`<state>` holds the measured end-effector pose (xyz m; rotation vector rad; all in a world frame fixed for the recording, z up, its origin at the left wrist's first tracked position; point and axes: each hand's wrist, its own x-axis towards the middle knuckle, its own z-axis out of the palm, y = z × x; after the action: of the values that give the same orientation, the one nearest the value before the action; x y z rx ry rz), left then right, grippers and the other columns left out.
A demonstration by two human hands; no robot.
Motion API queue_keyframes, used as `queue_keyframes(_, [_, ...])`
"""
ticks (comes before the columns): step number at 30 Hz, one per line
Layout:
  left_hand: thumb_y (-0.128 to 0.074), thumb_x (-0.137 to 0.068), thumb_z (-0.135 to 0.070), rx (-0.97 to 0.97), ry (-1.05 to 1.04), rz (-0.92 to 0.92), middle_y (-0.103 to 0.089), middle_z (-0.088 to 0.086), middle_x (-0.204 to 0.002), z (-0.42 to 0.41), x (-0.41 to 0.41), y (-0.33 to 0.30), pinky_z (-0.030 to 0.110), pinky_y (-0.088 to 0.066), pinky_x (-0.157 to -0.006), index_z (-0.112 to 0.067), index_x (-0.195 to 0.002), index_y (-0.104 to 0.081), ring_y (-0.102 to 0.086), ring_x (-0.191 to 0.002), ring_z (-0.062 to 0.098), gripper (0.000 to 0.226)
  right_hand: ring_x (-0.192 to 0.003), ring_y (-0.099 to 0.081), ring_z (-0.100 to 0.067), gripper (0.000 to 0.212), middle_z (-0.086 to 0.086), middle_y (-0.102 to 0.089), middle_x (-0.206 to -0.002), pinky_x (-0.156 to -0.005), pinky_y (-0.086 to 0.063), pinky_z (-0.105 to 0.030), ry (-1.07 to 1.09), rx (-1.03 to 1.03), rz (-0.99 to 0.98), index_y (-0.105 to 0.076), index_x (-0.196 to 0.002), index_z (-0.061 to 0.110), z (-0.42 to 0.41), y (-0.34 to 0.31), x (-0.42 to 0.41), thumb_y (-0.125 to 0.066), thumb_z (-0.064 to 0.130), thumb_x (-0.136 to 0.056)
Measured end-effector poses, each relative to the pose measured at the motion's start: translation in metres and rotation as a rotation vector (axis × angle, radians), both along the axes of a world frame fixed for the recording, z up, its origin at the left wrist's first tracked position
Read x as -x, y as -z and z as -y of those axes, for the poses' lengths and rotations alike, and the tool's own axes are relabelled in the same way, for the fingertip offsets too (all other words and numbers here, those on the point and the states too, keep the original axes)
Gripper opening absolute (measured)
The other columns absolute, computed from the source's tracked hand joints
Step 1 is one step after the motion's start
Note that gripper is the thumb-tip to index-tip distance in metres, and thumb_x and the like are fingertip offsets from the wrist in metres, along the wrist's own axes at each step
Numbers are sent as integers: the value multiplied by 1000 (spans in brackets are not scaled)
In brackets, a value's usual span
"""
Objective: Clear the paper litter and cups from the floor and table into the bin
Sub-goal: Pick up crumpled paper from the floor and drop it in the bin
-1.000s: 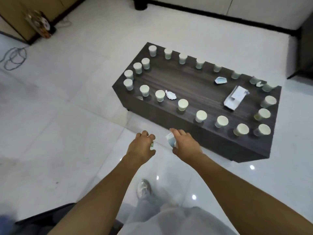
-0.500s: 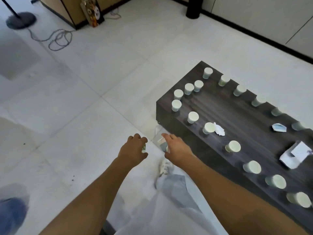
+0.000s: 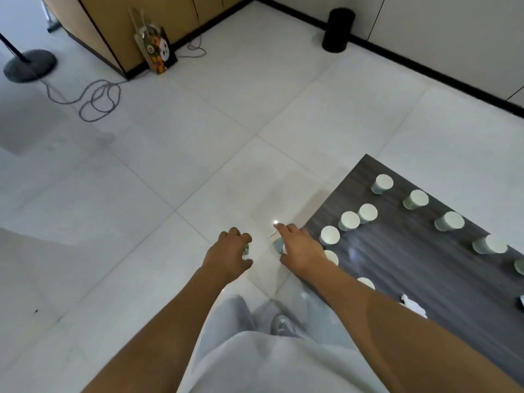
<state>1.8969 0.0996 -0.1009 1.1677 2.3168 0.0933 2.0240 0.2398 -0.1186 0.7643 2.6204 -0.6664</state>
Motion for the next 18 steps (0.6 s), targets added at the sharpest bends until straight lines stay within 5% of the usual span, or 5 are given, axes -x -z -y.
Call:
queue_keyframes(11, [-63,-86,-34,31,241,-47,-45,2,-129,-142,240,1,32,-46,-81,-23,-131,-47,-43,-116,21,49,-120,-44,-26,75,-2,-42,-139,-84,-48,-39,196,10,8,-22,-148,26,-117,-2,221,-58,13,-84])
queue_keyframes(18, [-62,-86,-33,83,422,-37,-43,3,-129,-267,323,6,32,-46,-82,-21,-132,-46,-42,-118,21,50,-119,-45,-24,74,-1,-43,-139,-86,-53,-39,320,25,28,-22,-148,27,-214,4,288,-61,16,-86])
